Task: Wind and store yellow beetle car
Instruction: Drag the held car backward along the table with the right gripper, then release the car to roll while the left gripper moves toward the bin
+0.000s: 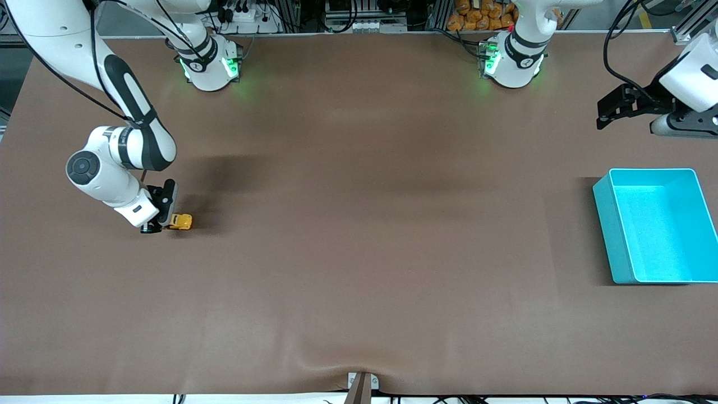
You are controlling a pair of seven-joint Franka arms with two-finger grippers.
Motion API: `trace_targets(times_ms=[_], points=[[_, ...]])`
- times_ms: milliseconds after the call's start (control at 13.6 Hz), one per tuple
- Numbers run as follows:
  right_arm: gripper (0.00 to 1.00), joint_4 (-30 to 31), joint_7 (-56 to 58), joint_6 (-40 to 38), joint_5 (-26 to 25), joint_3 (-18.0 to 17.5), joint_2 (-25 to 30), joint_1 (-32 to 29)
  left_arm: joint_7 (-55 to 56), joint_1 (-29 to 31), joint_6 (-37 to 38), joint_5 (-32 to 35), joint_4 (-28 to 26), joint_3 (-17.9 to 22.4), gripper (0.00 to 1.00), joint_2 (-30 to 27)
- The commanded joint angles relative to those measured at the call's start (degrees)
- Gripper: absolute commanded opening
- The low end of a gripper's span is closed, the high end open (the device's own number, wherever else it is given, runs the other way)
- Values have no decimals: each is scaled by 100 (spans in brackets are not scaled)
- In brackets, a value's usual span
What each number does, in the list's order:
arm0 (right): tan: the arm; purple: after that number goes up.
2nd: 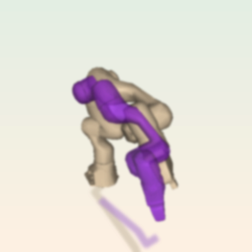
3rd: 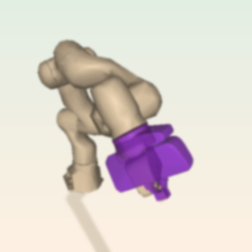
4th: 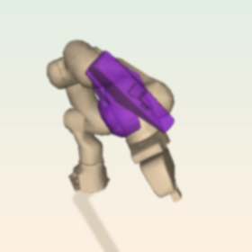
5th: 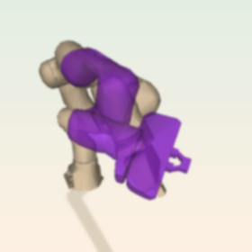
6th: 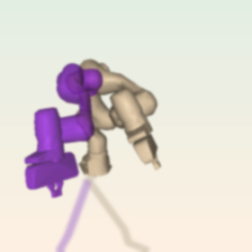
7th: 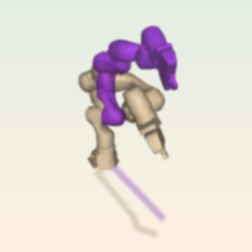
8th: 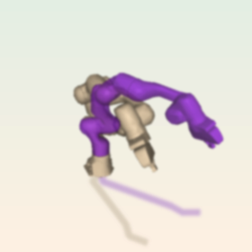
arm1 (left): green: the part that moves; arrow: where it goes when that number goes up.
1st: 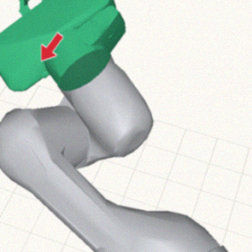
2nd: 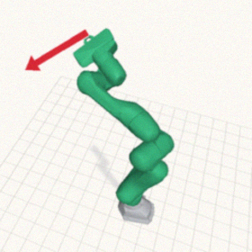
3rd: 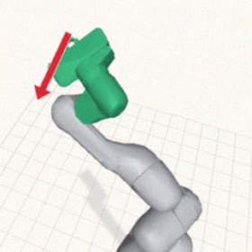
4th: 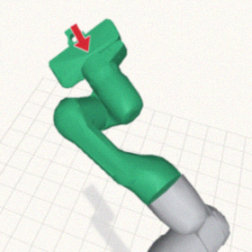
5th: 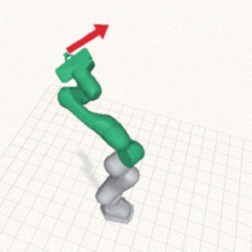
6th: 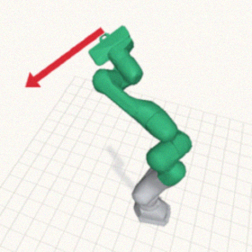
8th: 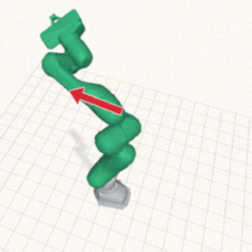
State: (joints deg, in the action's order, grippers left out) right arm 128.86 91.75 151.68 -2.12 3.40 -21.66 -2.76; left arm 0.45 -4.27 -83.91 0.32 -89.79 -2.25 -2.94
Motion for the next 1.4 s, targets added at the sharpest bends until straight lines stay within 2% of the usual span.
trace_targets(times_ms=[0, 368, 442, 516, 589, 663, 811, 958, 1326], points=[[41, -1, 282, 2, -8, -41, -207, -294, 139, 22, 6, 100, 5, -39, 100, -58], [45, -10, 326, -7, -8, -41, -216, -523, 139, 40, 6, 100, -13, -39, 100, -49], [50, -27, 326, -7, -8, -41, -216, -523, 139, 40, 6, 100, -13, -39, 100, -49], [58, -114, 318, -24, -17, -41, -216, -523, 139, 49, 6, 100, -13, -39, 100, -49], [79, -263, 309, -285, -8, -41, -208, -515, 139, 49, 6, 100, -13, -39, 100, -49], [100, -604, 317, -862, -8, -41, -199, -523, 139, 49, 6, 100, -13, -39, 100, -49], [100, -1456, 326, -2285, 1, -50, -137, -515, 139, 49, 6, 100, -13, -39, 100, -49], [100, -2038, 326, -3229, 44, -59, -93, -515, 139, 49, 6, 100, -13, -39, 100, -49], [100, -2145, 326, -3461, 54, -59, 4, -523, 139, 49, 6, 109, -21, -39, 100, -31]])
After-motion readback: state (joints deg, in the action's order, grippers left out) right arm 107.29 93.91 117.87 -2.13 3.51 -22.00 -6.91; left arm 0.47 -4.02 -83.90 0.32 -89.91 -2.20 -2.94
